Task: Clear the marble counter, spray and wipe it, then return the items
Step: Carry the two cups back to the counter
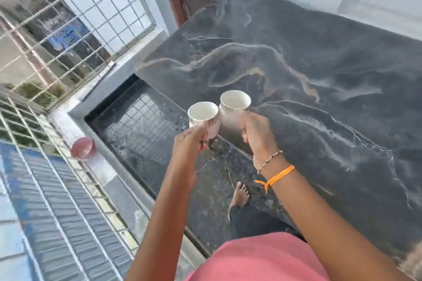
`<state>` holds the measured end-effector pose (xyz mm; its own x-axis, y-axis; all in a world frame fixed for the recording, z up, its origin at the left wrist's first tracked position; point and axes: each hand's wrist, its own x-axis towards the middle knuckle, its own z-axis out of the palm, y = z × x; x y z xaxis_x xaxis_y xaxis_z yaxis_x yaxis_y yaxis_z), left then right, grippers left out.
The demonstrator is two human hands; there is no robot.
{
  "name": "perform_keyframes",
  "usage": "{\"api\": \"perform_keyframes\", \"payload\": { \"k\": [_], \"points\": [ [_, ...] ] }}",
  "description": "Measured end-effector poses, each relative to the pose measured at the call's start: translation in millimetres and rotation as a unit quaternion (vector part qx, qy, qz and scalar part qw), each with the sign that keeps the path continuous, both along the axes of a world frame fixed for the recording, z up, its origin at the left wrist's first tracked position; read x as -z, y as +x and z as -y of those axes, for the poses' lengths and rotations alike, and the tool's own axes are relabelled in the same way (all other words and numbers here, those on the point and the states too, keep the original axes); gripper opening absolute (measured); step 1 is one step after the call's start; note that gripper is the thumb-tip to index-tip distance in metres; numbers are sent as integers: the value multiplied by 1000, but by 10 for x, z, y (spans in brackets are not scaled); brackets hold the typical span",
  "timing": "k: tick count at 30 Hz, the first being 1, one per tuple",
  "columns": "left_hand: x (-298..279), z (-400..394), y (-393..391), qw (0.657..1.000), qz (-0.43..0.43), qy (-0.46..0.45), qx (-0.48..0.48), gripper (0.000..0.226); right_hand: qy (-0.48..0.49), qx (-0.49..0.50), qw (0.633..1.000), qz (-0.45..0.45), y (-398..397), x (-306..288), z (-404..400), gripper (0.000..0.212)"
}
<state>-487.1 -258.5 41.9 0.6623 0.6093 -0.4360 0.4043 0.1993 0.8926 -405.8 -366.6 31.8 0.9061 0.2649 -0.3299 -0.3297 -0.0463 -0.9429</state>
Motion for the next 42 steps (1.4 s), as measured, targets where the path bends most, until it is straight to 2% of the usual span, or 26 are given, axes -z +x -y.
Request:
{"api": "perform_keyframes", "payload": {
  "k": [7,14,19,24,29,35,42],
  "points": [
    [-40,-907,967,999,34,14,37,37,27,-14,999,14,832,-64,-816,40],
    [179,-1584,1930,991,51,26,118,45,-18,9,999,28,1584,39,-1328,38],
    [342,-2209,2756,981,51,-15,189,45,-67,95,992,39,2182,250,-1947,40],
    [514,-2821,3633,957,47,-3,285,44,-100,197,975,23,2828,491,-2584,39],
    [603,-3011,4315,938,54,-3,343,43,-125,275,953,27,3348,576,-2876,39],
    [708,-3016,4900,928,49,-1,369,46,-174,298,938,28,3898,605,-2921,31],
    [834,-2988,5467,925,49,1,376,45,-205,317,926,18,4390,679,-2943,37]
  ]
}}
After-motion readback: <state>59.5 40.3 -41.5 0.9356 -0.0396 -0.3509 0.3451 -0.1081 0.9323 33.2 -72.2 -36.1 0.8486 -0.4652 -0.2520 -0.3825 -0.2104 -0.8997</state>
